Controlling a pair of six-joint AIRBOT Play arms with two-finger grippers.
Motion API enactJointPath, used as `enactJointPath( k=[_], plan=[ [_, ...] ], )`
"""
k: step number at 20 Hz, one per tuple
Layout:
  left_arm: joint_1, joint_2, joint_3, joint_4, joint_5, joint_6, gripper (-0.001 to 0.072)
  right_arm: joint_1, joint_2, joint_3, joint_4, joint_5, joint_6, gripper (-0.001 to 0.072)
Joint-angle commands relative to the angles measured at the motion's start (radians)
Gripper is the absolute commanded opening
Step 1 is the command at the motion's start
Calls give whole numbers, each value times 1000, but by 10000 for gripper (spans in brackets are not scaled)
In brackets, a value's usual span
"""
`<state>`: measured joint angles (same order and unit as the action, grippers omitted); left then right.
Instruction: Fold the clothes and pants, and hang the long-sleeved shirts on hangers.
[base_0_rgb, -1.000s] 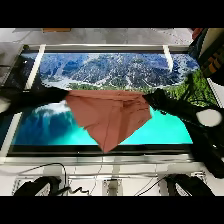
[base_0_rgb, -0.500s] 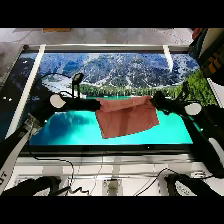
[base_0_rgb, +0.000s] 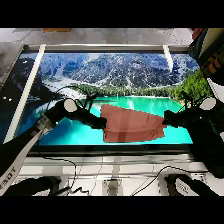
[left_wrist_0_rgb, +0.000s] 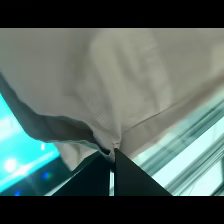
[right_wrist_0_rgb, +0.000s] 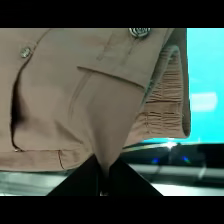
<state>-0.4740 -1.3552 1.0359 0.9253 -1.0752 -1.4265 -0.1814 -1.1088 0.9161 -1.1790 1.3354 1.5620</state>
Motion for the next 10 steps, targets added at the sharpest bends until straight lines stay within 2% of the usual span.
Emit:
enactJointPath(
  k=[1,4,7,8,9,10],
  plan=[
    [-34,-59,-1,40,-45,-61,5,-7,-2,2,-50,121,-11,25],
    [-39,-81,-1,36,-79,-78,6,-7,-2,2,-76,219,-12,25],
    [-39,-80,0,32,-127,-78,7,-7,-2,2,-91,249,-13,29],
    [-39,-80,0,32,-150,-78,7,-7,-2,2,-91,251,-13,145],
    [-39,-80,0,32,-165,-77,21,-7,-2,2,-91,251,-13,404],
    [-39,-80,0,32,-175,-78,146,-7,-2,2,-91,249,-18,600]
  ],
)
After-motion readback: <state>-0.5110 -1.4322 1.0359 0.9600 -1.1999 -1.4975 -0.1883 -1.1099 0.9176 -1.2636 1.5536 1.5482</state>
